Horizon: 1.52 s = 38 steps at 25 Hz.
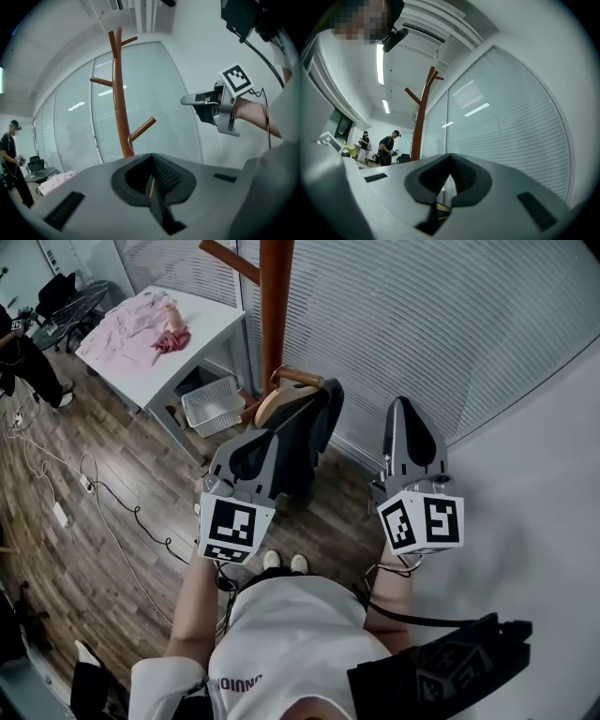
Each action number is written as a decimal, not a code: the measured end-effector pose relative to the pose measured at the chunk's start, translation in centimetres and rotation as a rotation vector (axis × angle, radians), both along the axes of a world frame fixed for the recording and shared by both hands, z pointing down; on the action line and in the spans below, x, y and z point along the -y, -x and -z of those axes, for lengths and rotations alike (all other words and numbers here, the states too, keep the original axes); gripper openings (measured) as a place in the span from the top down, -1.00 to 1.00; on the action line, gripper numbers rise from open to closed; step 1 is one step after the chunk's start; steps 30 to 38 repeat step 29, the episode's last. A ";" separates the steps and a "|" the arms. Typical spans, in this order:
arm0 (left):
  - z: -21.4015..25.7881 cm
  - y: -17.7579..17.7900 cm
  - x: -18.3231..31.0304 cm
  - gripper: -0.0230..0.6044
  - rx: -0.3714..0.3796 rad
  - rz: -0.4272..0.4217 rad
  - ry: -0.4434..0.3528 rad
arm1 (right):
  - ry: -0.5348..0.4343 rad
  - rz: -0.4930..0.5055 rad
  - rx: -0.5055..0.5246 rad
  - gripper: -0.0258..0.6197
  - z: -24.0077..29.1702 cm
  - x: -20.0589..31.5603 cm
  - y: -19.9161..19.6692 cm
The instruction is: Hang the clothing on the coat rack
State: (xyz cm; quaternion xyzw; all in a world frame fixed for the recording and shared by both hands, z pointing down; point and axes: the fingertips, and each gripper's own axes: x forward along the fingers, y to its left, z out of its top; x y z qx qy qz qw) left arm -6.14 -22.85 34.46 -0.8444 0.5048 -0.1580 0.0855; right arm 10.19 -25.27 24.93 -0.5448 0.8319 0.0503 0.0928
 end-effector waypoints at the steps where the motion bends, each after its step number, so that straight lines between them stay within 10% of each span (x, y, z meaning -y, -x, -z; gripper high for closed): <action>1: 0.1 -0.1 -0.1 0.89 -0.011 -0.002 0.006 | -0.002 -0.003 -0.010 0.86 0.0 0.0 0.1; 38: 0.3 -1.5 -0.8 0.89 -0.061 -0.024 0.044 | -0.021 0.018 -0.042 0.86 0.2 0.1 0.2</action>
